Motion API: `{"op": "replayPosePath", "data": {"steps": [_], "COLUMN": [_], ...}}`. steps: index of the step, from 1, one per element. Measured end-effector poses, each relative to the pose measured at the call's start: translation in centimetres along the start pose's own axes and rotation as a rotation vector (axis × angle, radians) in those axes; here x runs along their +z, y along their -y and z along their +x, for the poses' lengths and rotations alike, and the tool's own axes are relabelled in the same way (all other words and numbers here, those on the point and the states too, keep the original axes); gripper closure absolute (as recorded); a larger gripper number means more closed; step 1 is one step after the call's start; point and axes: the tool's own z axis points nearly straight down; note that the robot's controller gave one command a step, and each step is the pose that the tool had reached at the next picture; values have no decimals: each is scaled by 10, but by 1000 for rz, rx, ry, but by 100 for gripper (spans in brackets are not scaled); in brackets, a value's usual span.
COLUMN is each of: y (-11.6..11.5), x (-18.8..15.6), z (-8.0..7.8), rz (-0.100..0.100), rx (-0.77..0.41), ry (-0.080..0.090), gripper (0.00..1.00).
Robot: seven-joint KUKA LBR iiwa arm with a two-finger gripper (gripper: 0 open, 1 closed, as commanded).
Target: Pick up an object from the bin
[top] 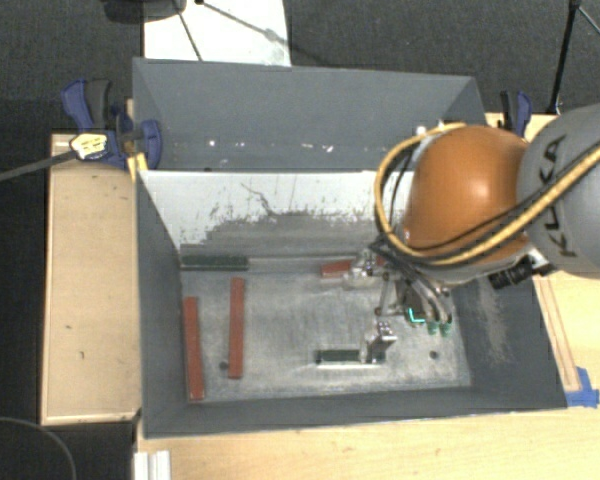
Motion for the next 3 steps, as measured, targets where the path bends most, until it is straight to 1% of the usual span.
{"op": "replayPosePath", "data": {"steps": [1, 2, 3], "y": [0, 41, 41], "x": [-4, 131, 131], "z": [-2, 8, 8], "rz": [0, -1, -1], "rx": [2, -10, -8], "ry": [8, 11, 11], "gripper": [0, 100, 100]}}
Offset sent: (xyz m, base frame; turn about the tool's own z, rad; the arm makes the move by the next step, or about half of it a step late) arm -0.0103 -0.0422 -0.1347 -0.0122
